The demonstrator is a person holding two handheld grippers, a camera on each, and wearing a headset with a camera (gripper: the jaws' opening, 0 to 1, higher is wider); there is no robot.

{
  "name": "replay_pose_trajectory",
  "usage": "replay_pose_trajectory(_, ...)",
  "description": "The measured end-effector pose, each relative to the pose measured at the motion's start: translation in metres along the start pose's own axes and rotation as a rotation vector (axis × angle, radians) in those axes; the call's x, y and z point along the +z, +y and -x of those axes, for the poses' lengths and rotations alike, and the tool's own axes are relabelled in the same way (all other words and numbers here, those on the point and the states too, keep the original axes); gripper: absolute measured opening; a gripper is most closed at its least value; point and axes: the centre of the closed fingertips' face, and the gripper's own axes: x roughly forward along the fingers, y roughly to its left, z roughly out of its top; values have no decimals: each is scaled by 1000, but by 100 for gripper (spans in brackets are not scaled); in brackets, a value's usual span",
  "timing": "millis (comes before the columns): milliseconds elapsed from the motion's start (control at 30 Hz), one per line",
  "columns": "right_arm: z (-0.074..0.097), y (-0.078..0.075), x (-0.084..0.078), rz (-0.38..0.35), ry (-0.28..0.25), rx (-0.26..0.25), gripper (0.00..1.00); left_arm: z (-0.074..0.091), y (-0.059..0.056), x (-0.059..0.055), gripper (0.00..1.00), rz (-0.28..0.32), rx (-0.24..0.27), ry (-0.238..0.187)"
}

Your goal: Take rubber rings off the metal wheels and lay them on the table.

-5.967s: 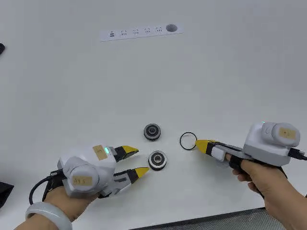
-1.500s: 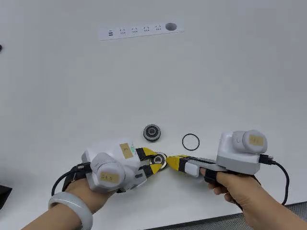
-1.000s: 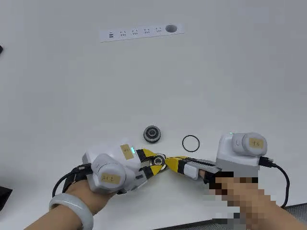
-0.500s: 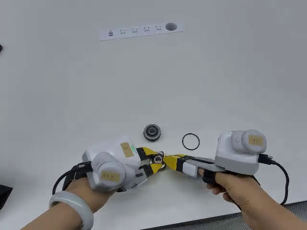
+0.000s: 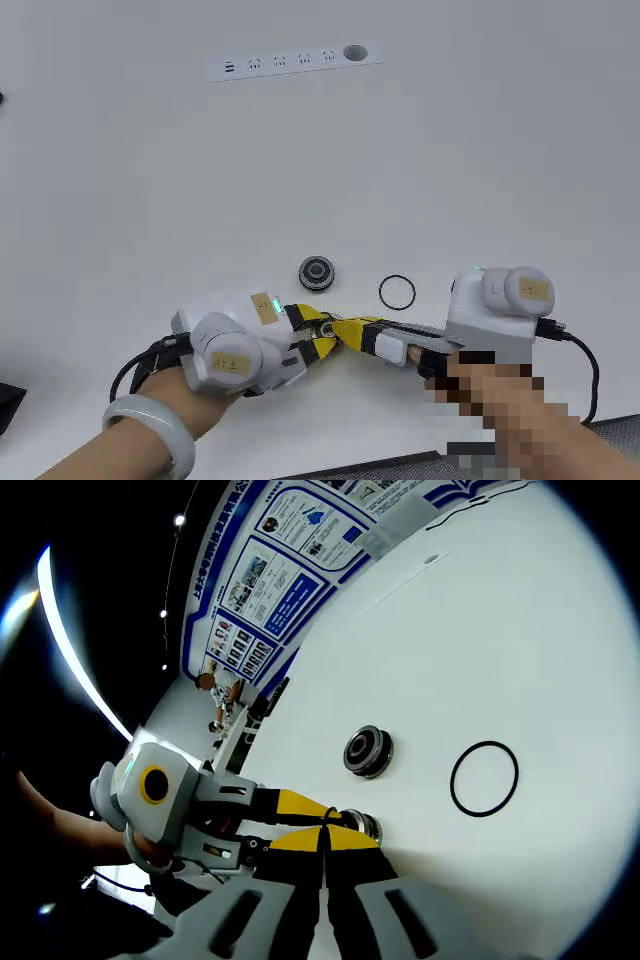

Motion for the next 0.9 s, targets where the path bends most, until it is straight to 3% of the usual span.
replay_pose_trajectory(367, 1, -7, -2, 1, 5, -26, 2, 1, 1, 0, 15, 7, -5, -21)
replay_pose_trajectory(900, 1, -6, -3, 0, 9, -27, 2, 15, 7, -6, 28, 36, 32, -48)
